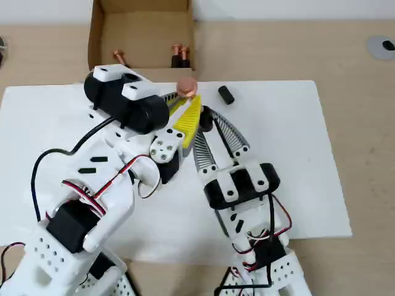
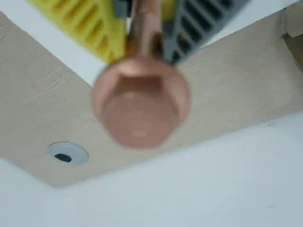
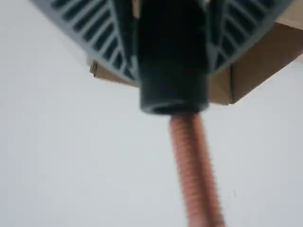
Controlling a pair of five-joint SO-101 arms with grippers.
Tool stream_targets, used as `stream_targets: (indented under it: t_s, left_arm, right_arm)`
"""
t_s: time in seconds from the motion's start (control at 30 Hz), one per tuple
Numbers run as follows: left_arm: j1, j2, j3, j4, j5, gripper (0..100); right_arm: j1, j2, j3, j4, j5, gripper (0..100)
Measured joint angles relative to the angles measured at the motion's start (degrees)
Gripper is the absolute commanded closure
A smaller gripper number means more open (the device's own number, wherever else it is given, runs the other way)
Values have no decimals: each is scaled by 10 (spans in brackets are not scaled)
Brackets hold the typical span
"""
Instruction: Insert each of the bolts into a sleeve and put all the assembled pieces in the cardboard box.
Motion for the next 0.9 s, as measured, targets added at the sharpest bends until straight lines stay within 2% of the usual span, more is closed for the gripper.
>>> stream_targets:
  t_s: [0.43, 0.7, 0.9]
  left_arm:
    - [0, 0, 1, -13, 0, 993]
    - [35, 0, 1, -10, -1, 993]
    - [36, -1, 0, -4, 1, 993]
  right_arm:
    - [0, 0, 0, 0, 0, 988]
    - [1, 0, 0, 0, 0, 988]
    - [1, 0, 0, 0, 0, 988]
